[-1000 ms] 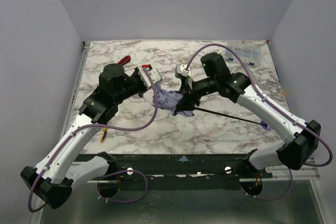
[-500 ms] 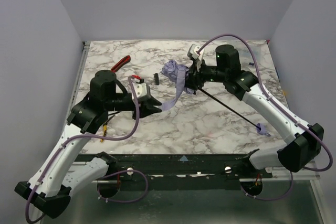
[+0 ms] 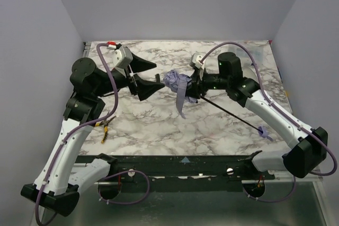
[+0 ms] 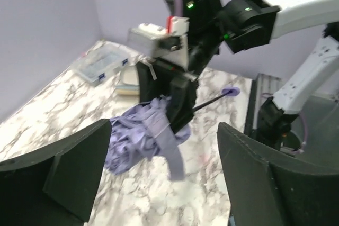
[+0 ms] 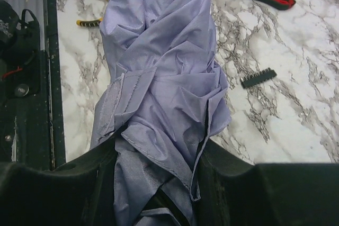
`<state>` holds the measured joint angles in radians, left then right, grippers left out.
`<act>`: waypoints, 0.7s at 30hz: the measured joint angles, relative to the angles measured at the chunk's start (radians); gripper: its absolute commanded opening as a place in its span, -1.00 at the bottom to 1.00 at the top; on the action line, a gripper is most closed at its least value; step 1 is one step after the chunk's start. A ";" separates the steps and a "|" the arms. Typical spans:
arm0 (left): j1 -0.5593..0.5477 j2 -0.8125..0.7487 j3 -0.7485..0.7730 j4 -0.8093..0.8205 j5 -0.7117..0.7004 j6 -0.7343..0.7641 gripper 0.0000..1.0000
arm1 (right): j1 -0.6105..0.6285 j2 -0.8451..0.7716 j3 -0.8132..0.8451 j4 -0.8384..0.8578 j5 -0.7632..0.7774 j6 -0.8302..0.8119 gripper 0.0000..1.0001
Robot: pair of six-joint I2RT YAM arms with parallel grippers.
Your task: Open the umbrella
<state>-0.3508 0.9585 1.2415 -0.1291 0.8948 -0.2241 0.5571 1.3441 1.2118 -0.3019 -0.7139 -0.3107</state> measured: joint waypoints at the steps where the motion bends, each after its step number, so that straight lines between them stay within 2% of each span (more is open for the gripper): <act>1: 0.000 -0.004 -0.009 -0.016 -0.027 0.030 0.86 | 0.000 -0.013 -0.021 0.024 -0.004 0.008 -0.99; 2: 0.000 -0.005 -0.014 -0.030 -0.041 0.046 0.97 | 0.000 -0.027 -0.042 0.047 -0.008 0.014 -0.99; 7: 0.000 0.038 -0.018 -0.075 -0.054 0.056 0.97 | 0.019 -0.098 -0.108 0.203 -0.002 0.003 -0.99; 16: 0.000 0.119 -0.061 0.010 -0.053 -0.139 0.95 | 0.093 -0.132 -0.134 0.416 0.012 -0.073 -0.99; 19: 0.000 0.129 -0.068 0.066 -0.053 -0.207 0.62 | 0.113 -0.132 -0.134 0.449 0.018 -0.080 -0.99; 20: 0.000 0.130 -0.071 0.081 -0.051 -0.220 0.42 | 0.120 -0.130 -0.134 0.457 0.019 -0.082 -0.99; 21: 0.000 0.130 -0.079 0.111 -0.047 -0.249 0.14 | 0.127 -0.129 -0.134 0.466 0.022 -0.082 -0.98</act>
<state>-0.3511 1.0882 1.1629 -0.0177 0.8482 -0.4736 0.6846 1.2148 1.0779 0.1642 -0.6918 -0.3931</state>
